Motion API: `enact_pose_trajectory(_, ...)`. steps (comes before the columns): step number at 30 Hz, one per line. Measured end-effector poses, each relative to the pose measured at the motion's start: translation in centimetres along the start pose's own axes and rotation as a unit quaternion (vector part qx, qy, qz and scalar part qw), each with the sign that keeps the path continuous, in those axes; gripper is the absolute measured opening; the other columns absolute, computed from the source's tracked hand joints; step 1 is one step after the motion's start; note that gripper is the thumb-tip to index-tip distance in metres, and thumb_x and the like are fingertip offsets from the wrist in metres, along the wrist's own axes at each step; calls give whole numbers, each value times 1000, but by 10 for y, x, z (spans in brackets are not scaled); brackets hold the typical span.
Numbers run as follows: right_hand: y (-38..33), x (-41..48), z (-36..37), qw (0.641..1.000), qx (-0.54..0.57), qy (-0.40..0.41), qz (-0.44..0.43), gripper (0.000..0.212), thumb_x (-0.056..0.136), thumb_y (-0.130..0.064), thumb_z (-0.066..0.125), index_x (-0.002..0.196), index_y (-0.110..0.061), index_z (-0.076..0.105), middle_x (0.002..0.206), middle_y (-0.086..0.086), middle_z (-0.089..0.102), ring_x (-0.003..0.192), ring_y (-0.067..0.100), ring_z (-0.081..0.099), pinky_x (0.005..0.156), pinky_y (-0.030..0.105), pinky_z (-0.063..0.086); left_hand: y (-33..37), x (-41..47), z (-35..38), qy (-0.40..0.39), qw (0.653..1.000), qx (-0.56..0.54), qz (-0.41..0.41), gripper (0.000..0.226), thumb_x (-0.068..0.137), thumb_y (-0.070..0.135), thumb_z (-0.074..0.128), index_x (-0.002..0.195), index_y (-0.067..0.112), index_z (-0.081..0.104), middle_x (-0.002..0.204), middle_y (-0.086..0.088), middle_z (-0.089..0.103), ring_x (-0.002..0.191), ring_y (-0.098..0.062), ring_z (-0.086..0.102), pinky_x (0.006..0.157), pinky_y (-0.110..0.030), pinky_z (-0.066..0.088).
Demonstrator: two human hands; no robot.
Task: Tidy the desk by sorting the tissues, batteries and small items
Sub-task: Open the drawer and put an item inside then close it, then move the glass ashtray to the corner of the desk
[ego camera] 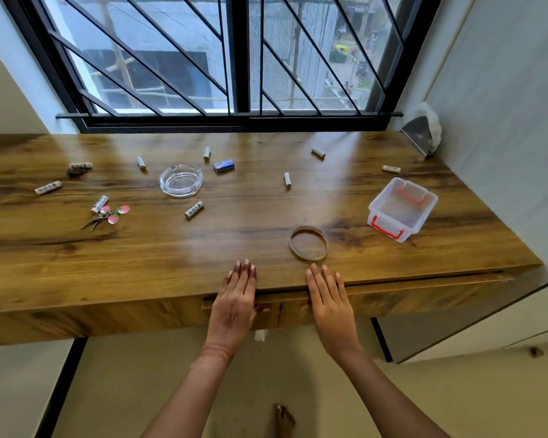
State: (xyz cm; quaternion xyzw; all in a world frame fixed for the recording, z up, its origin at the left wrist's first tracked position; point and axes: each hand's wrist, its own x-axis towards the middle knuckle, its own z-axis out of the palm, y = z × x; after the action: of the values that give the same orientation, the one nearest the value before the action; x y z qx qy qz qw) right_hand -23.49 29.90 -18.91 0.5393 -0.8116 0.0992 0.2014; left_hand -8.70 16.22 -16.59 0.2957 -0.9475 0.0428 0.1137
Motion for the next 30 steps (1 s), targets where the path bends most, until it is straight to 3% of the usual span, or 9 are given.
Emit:
enact_pose_trajectory(3, -1, 7, 3, 998, 19, 54, 1, 48, 82, -17, 39, 127, -1, 43, 126, 17, 59, 120, 34, 52, 109, 48, 33, 2, -1, 5, 28, 1000, 4, -6, 83, 48, 20, 90, 121, -1, 57, 124, -18, 60, 115, -29, 59, 97, -41, 42)
enact_pose_trajectory(6, -2, 14, 7, 996, 23, 88, 3, 39, 84, -13, 42, 121, -2, 47, 115, 17, 65, 110, 34, 60, 98, 50, 43, 2, 0, 10, 72, 997, 5, -7, 71, 52, 9, 86, 117, -1, 60, 120, -19, 62, 110, -29, 61, 91, -42, 49)
enact_pose_trajectory(10, 0, 16, 18, 991, 19, 134, 8, 31, 101, -15, 26, 116, -2, 50, 110, 16, 67, 104, 34, 63, 93, 49, 49, -1, 3, 18, 116, 993, 1, 10, 43, 75, 12, 55, 116, 0, 61, 121, -18, 60, 106, -29, 64, 89, -42, 50)
enact_pose_trajectory(13, 2, 16, 20, 989, 6, 147, -2, 33, 101, -15, 24, 116, -3, 51, 109, 16, 68, 102, 33, 64, 93, 48, 49, -1, 2, 17, 112, 994, 0, 14, 49, 70, 10, 70, 117, 0, 60, 123, -18, 58, 108, -29, 63, 90, -42, 50)
enact_pose_trajectory(16, 2, 16, 20, 990, -2, 144, -1, 26, 95, -10, 36, 116, -4, 50, 109, 15, 68, 102, 32, 63, 95, 47, 48, 2, 2, 10, 75, 997, -8, -4, 70, 51, 11, 88, 114, -1, 62, 117, -19, 64, 106, -29, 64, 88, -43, 52)
enact_pose_trajectory(21, -4, 16, 9, 997, -7, 78, 19, 37, 80, -10, 56, 116, -4, 53, 112, 14, 66, 106, 32, 60, 99, 46, 43, 8, 0, -7, 11, 998, -43, -33, 79, 46, 15, 90, 116, -2, 59, 119, -19, 62, 109, -29, 62, 91, -44, 48)
enact_pose_trajectory(23, -6, 19, -1, 999, 15, 26, 40, 51, 68, -17, 76, 114, -6, 57, 111, 12, 66, 107, 31, 60, 98, 45, 44, 9, -1, -12, -11, 998, -47, -39, 85, 44, 25, 91, 118, -3, 58, 120, -18, 62, 111, -29, 61, 94, -43, 44)
enact_pose_trajectory(25, -7, 20, -12, 996, 53, -5, 67, 60, 61, -32, 83, 112, -11, 58, 112, 9, 65, 108, 28, 60, 97, 44, 47, 8, -1, -17, -15, 998, -49, -47, 84, 51, 35, 87, 120, -3, 57, 122, -18, 61, 114, -29, 59, 97, -45, 40)
enact_pose_trajectory(30, -19, 32, -42, 982, 146, 37, 113, 49, 83, -55, 45, 111, -15, 50, 113, 5, 59, 108, 20, 53, 94, 33, 47, -2, 1, -29, 14, 995, -68, -78, 76, 72, 41, 72, 128, -4, 47, 133, -17, 53, 126, -31, 47, 105, -50, 29)
